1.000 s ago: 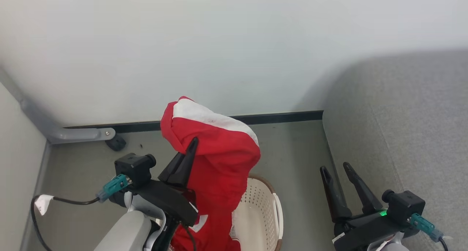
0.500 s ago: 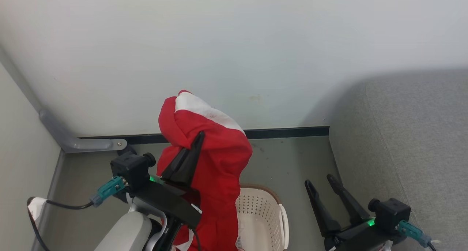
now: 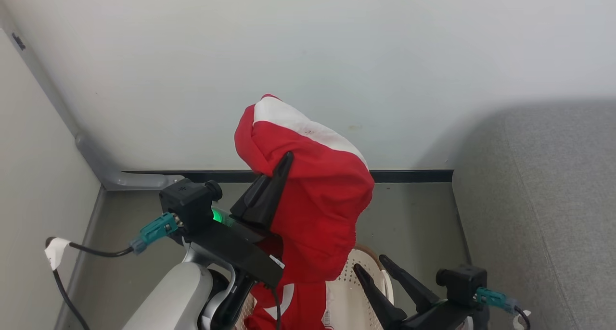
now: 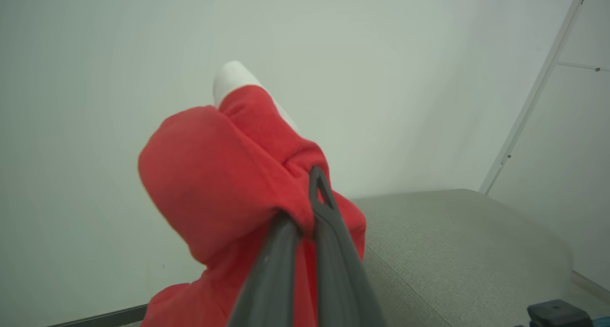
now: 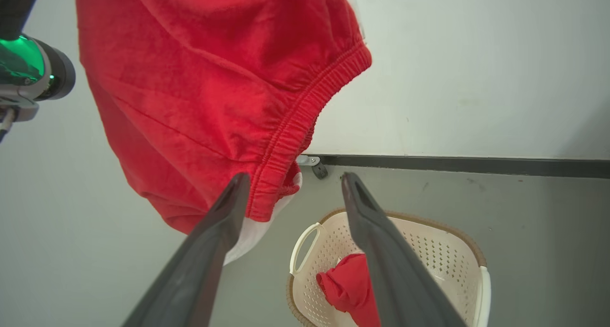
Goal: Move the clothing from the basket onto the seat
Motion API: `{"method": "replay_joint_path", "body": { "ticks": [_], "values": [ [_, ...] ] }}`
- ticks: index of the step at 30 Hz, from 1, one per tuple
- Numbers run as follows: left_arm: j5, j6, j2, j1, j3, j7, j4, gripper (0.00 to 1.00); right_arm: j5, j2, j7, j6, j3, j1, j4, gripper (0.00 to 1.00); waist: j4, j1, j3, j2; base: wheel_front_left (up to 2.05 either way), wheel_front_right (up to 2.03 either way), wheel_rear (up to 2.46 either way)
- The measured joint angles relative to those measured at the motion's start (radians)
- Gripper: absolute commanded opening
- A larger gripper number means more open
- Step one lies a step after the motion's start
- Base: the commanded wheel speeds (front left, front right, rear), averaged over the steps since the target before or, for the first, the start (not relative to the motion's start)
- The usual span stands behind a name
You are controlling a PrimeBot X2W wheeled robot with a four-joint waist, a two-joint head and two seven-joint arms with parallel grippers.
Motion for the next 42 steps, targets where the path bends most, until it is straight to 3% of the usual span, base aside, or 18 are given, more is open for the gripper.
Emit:
{"method": "replay_joint_path", "body": {
  "ticks": [17, 23, 33, 34, 35, 36, 38, 42],
  "values": [
    [0.000, 0.023, -0.007, -0.024, -0.023, 0.063, -0.081, 0.00, 0.380, 0.071, 0.150, 0.000, 0.108, -0.129, 0.076, 1.00, 0.051, 0.0000, 0.015, 0.0000, 0.00, 0.00, 0.00],
    [0.000, 0.027, -0.003, -0.024, -0.022, 0.074, -0.096, 0.00, 0.453, 0.074, 0.189, 0.000, 0.127, -0.181, 0.125, 1.00, 0.071, 0.0000, 0.024, 0.0000, 0.00, 0.00, 0.00],
    [-0.010, 0.043, 0.000, -0.024, -0.016, 0.086, -0.109, 0.00, 0.526, 0.081, 0.201, 0.000, 0.182, -0.265, 0.091, 1.00, 0.077, 0.0000, 0.029, 0.0000, 0.00, 0.00, 0.00],
    [-0.011, 0.043, -0.001, -0.024, -0.015, 0.091, -0.109, 0.00, 0.535, 0.082, 0.201, 0.000, 0.185, -0.276, 0.085, 0.96, 0.076, 0.0000, 0.029, 0.0000, 0.00, 0.00, 0.00],
    [-0.011, 0.044, -0.001, -0.024, -0.015, 0.092, -0.109, 0.00, 0.542, 0.082, 0.200, 0.000, 0.190, -0.285, 0.079, 0.85, 0.075, 0.0000, 0.029, 0.0000, 0.00, 0.00, 0.00],
    [-0.012, 0.044, -0.002, -0.024, -0.015, 0.092, -0.109, 0.00, 0.546, 0.082, 0.198, 0.000, 0.194, -0.291, 0.075, 0.42, 0.074, 0.0000, 0.029, 0.0000, 0.00, 0.00, 0.00],
    [-0.012, 0.044, -0.003, -0.024, -0.016, 0.094, -0.109, 0.00, 0.562, 0.081, 0.192, 0.000, 0.200, -0.294, 0.072, 0.00, 0.073, 0.0000, 0.028, 0.0000, 0.00, 0.00, 0.00],
    [-0.037, 0.044, -0.003, -0.022, -0.014, 0.097, -0.110, 0.00, 0.575, 0.075, 0.179, 0.000, 0.218, -0.294, 0.073, 0.00, 0.071, 0.0000, 0.028, 0.0000, 0.00, 0.00, 0.00]
  ]
}}
